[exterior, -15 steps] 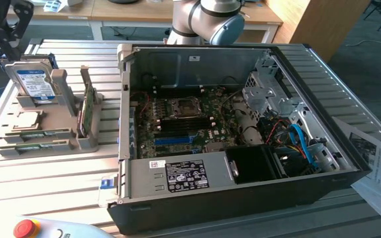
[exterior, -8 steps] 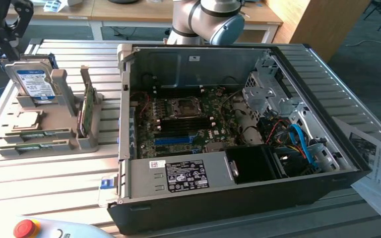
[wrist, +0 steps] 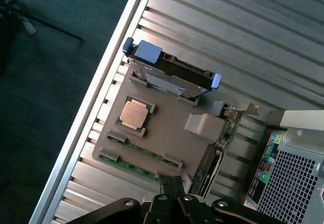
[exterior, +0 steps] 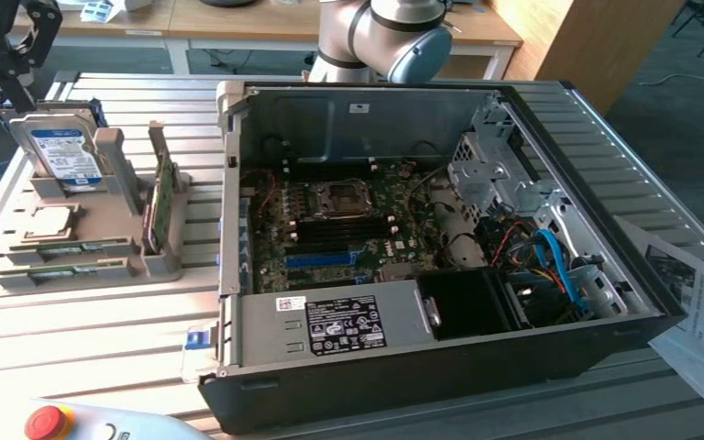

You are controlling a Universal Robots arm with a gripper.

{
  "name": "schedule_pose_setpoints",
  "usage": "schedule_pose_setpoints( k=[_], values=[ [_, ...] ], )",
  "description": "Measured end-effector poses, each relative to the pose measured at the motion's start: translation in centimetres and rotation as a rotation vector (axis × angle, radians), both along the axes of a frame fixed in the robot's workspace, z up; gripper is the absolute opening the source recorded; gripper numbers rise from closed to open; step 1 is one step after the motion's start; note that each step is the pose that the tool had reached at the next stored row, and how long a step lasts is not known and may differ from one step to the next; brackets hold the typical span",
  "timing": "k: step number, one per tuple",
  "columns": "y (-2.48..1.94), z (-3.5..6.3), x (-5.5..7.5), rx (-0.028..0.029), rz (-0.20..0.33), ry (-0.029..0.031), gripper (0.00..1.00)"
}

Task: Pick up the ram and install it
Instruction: 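Pick up the ram and move it above insertion slot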

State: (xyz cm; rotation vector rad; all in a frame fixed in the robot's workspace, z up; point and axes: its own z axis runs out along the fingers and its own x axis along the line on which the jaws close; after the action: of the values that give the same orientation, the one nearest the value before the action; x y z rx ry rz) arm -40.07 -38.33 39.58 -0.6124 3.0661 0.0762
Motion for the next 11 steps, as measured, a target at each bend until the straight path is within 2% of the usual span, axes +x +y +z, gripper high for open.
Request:
schedule_pose_setpoints(
  k=[11],
  values=[
    [-0.01,0.00,0.00,0.0000,0.156,0.0000,0.10]
  ],
)
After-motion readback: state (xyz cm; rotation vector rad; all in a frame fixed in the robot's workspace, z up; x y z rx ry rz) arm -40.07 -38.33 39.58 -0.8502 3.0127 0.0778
